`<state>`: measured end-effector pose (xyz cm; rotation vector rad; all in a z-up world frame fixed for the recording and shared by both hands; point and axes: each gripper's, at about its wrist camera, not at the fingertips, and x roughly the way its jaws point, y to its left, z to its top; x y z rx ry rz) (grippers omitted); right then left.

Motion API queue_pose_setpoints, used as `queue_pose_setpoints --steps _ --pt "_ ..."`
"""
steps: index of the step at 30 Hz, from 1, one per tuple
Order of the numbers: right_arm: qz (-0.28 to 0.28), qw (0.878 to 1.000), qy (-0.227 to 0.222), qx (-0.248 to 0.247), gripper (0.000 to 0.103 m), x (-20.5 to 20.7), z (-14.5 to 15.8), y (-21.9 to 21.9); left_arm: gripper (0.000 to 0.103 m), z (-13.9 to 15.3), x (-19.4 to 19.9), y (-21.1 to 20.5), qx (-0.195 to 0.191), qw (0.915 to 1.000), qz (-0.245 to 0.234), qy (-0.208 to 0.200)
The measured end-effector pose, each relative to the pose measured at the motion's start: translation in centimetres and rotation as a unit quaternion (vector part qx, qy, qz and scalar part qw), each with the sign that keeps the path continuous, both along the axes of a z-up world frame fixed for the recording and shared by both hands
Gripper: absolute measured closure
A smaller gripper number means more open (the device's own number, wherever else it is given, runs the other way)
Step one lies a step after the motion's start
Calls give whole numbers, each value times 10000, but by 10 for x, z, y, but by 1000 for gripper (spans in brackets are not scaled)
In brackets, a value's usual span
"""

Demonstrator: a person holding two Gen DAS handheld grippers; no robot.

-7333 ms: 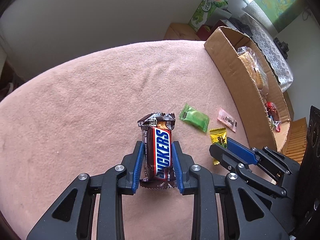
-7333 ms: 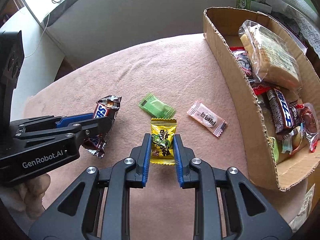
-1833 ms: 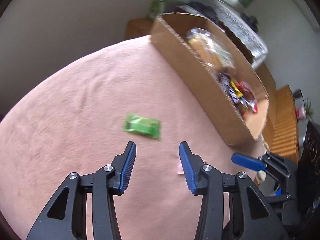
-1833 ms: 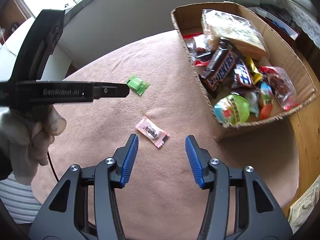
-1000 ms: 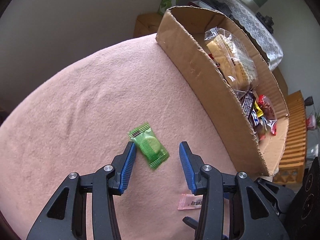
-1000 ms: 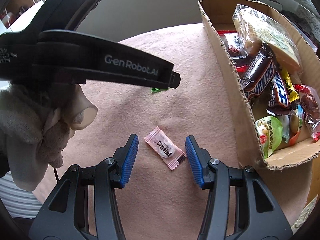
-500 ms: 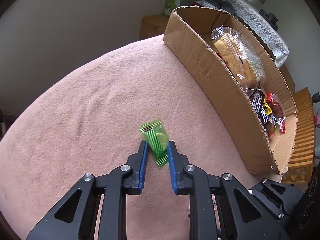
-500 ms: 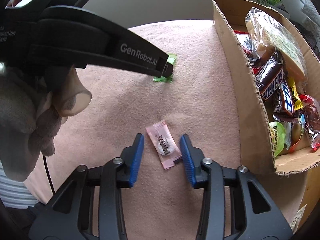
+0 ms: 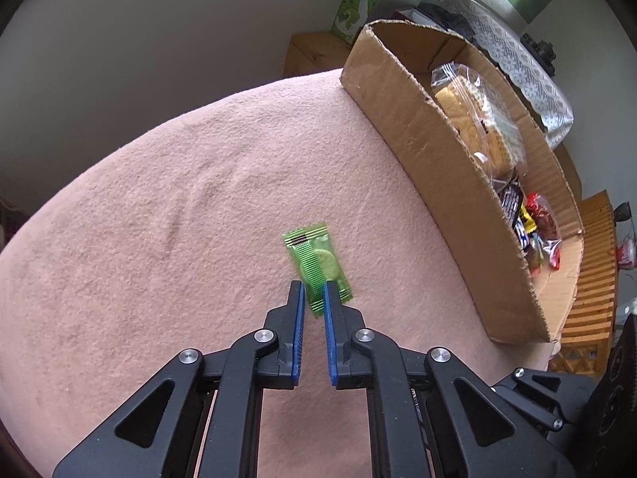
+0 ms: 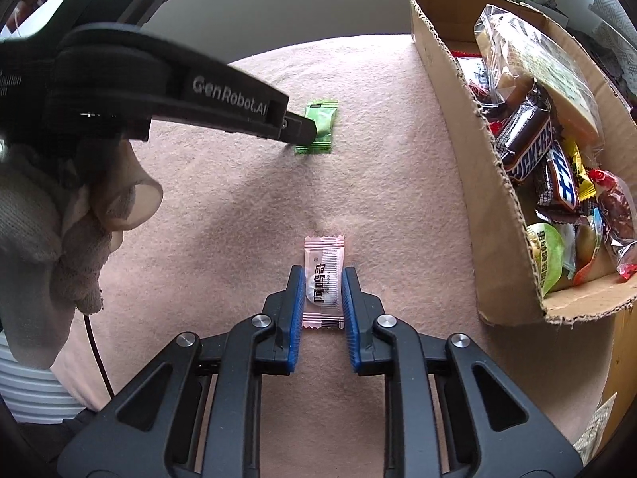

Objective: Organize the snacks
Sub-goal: 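Lift the green candy with the left tool while the right tool lifts the pink candy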

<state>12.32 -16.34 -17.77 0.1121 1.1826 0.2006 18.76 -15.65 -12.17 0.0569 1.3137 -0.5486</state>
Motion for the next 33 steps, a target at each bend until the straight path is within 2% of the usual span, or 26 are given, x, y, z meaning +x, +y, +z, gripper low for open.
queue_pose_setpoints --steps 3,5,6,9,16,24,26,33 --pt "-6 10000 -12 -11 84 -2 -1 1 93 4 3 4 -165 9997 162 14" --pt "-18 10000 -23 -29 84 -4 -2 -2 81 2 6 1 -141 9998 144 57" --pt "-31 10000 -24 -33 84 -4 -2 -3 81 2 8 -1 -104 9998 131 51" --pt "-80 10000 -20 -29 84 -11 8 -9 81 -2 10 -10 71 9999 120 5" --pt "-129 9999 -51 -46 84 -15 6 -13 83 -1 13 -21 328 9991 95 -264" --pt "-170 9997 -147 67 84 -23 19 -16 85 1 11 -2 245 9993 158 -221" --pt "-179 9997 -169 96 84 -24 23 -18 93 3 9 3 233 9993 191 -213" --pt "-248 9996 -130 82 84 -26 26 -24 93 5 5 15 72 9996 203 -189"
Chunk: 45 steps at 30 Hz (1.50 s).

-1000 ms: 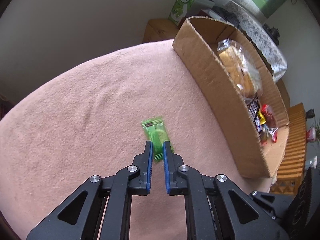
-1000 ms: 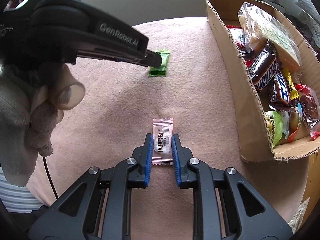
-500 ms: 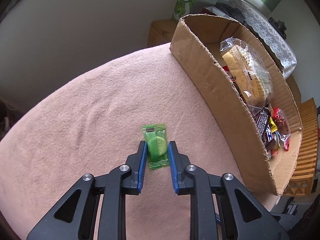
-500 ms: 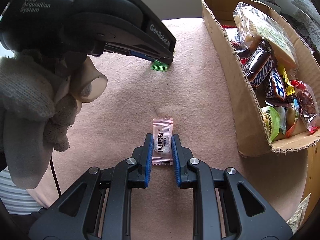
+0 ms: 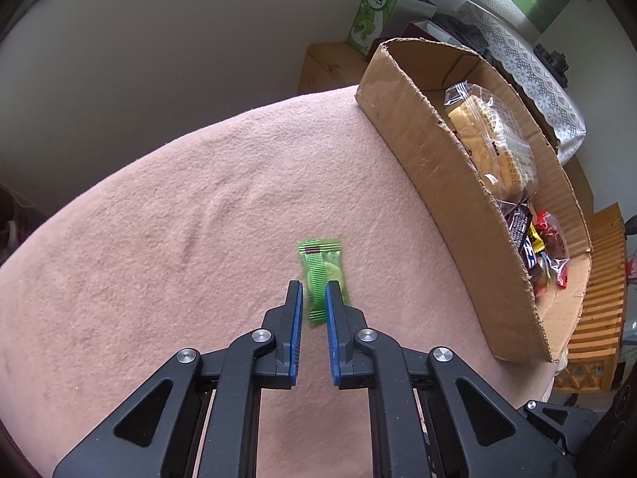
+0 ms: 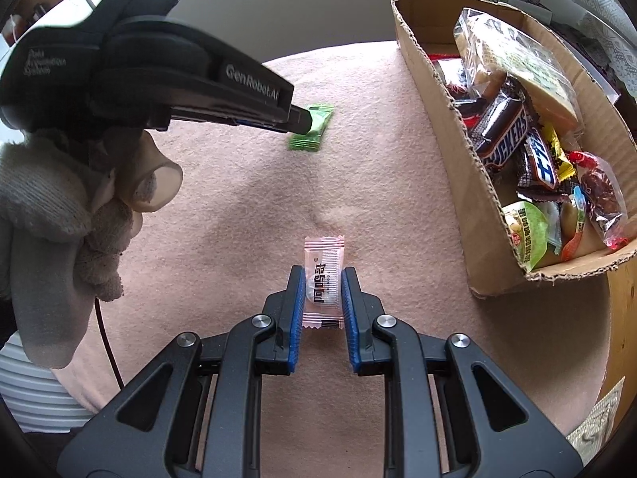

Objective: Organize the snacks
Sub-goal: 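Lift the green candy with the left tool while the right tool lifts the pink candy, then carry the green and pink candies into the box and open both tools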

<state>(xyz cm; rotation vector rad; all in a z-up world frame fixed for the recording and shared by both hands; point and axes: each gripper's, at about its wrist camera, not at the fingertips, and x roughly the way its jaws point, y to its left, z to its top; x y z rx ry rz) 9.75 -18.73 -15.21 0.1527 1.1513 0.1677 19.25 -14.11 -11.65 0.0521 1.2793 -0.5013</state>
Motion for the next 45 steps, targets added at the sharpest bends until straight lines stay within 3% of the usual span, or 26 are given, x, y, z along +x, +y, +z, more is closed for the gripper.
queue_pose_setpoints --steps 4,7,14,25,33,45 --pt "33 10000 2 -30 84 -1 -2 0 81 -1 2 -7 22 10000 -21 72" --pt "42 10000 -13 -27 84 0 -1 1 81 -6 4 -23 262 9996 -126 -32" --pt "-29 9999 -111 0 84 -6 6 -3 84 -6 6 -34 424 9983 -300 -249" --pt "-111 9996 -236 97 84 -22 25 -10 84 5 0 0 275 9994 -77 -217" --pt "-137 9989 -436 119 84 -31 58 -22 84 25 -9 17 45 9996 8 -296" --pt "-494 9953 -827 5 84 -34 112 -64 84 59 -12 -21 -279 9981 -202 -512"
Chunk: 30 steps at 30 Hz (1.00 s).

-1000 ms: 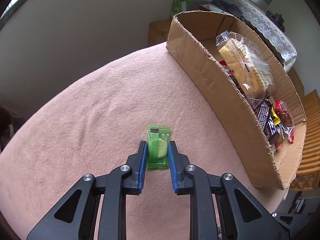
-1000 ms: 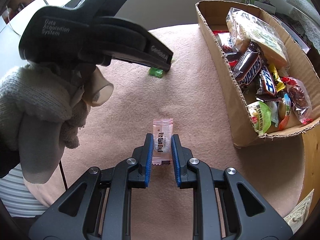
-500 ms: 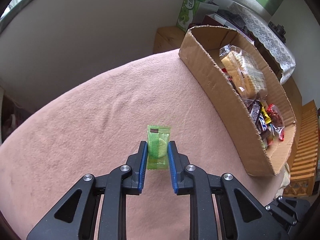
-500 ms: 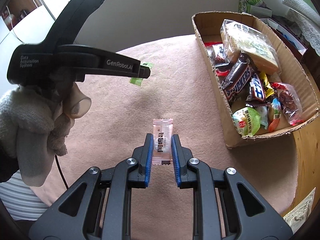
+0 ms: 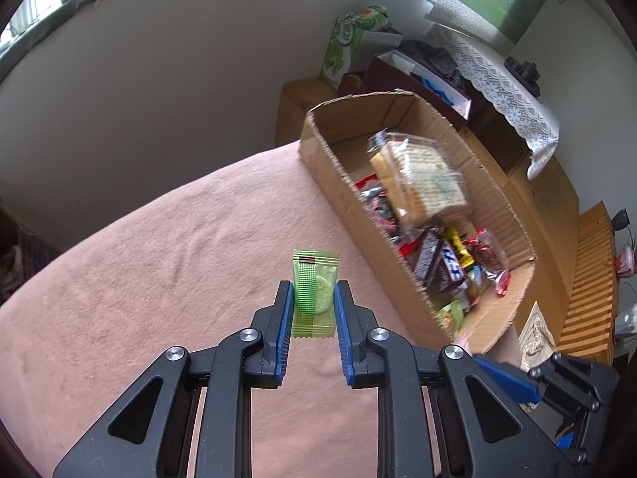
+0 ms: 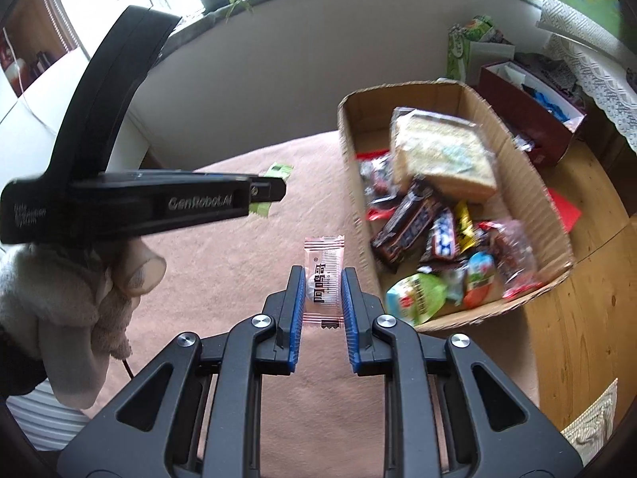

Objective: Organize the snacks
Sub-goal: 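Carry the green and pink candies into the box and open both tools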

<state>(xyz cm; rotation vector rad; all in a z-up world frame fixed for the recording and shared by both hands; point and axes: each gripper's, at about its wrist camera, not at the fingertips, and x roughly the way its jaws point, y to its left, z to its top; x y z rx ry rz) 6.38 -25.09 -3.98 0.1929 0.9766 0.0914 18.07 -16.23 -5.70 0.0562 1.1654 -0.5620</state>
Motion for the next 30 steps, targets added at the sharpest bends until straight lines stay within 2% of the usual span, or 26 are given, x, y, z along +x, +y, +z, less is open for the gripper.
queue_pose_setpoints --steps 7,14,20,25,30 --pt "-386 9991 -111 -132 84 8 12 -36 84 15 -2 -30 -179 9996 -179 -82" --pt "-706 9974 -31 -126 84 16 8 -68 84 18 -3 -63 -282 9989 -369 -18" --pt "-808 9966 -22 -168 83 20 6 -76 83 20 -5 -78 -322 9981 -516 17" --pt "-884 9959 -37 -185 82 21 8 -78 75 21 -4 -84 -284 9980 -562 55" --pt "-945 9953 -20 -194 82 19 12 -80 75 25 -5 -81 -268 9980 -565 31"
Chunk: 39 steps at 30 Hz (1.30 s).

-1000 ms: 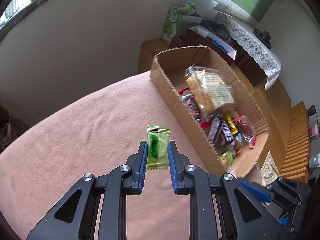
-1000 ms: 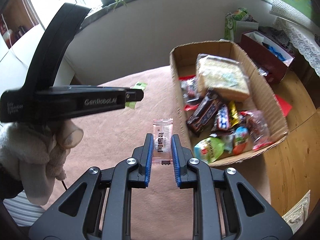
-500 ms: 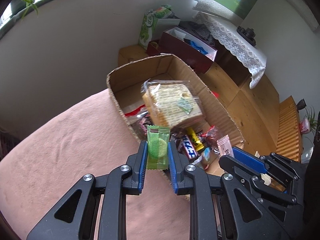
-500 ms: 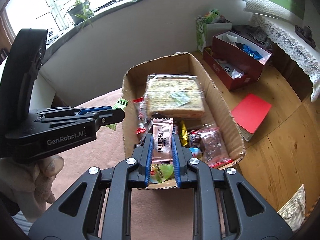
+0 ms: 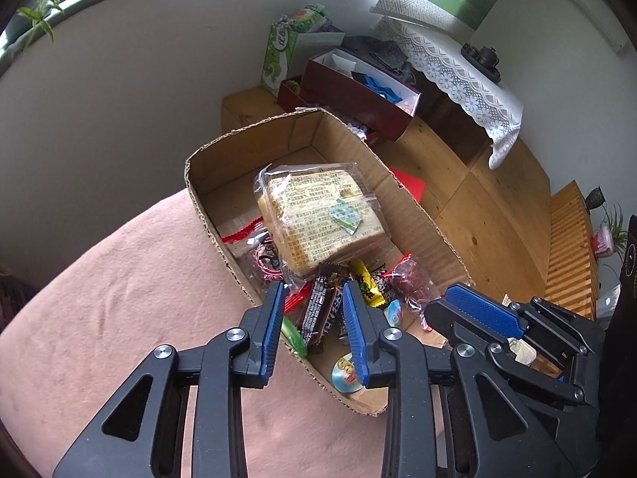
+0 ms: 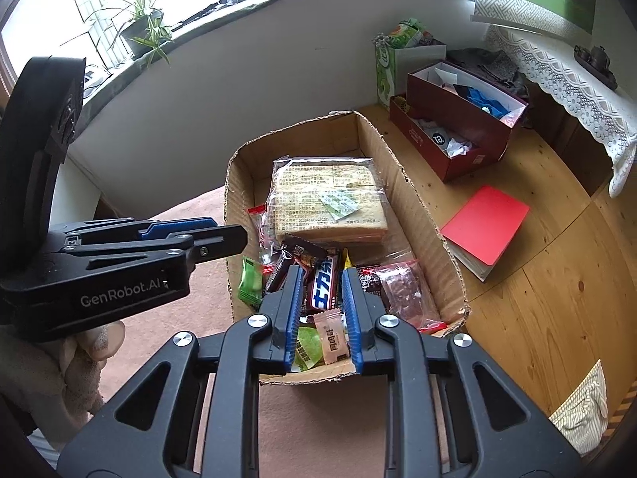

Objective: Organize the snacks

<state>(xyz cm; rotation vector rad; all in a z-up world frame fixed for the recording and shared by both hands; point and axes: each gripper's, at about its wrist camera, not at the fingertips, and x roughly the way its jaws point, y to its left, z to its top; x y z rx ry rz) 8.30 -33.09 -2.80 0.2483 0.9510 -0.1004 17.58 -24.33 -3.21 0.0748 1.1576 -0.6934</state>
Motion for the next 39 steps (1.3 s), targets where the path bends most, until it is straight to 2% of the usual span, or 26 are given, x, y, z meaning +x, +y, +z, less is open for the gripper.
queue_pose_setpoints --steps 3,5,9,11,13,17,20,28,39 --pt "-47 10000 9 -43 78 -3 4 1 75 4 -3 5 -3 10000 6 -29" --pt "-117 9999 -11 -78 59 -6 8 2 75 8 -6 9 5 10000 30 -62" --pt "-236 9996 -72 -166 46 -15 17 6 74 17 -15 18 29 9999 61 -147" --pt "-294 9993 -46 -229 37 -18 21 9 65 22 -21 23 81 9997 97 -211" --pt "-349 9990 -32 -263 33 -22 25 12 56 27 -27 29 101 9995 161 -266" --pt "-463 9983 -15 -341 26 -32 34 16 52 38 -42 40 134 9987 244 -416" --pt "-526 9977 -44 -415 24 -40 44 21 45 45 -53 49 138 9983 346 -447" --pt "-587 9974 -216 -367 23 -55 61 30 45 59 -71 66 145 9971 551 -509" --pt "-608 9973 -206 -354 23 -61 62 35 45 68 -82 68 265 9954 639 -670"
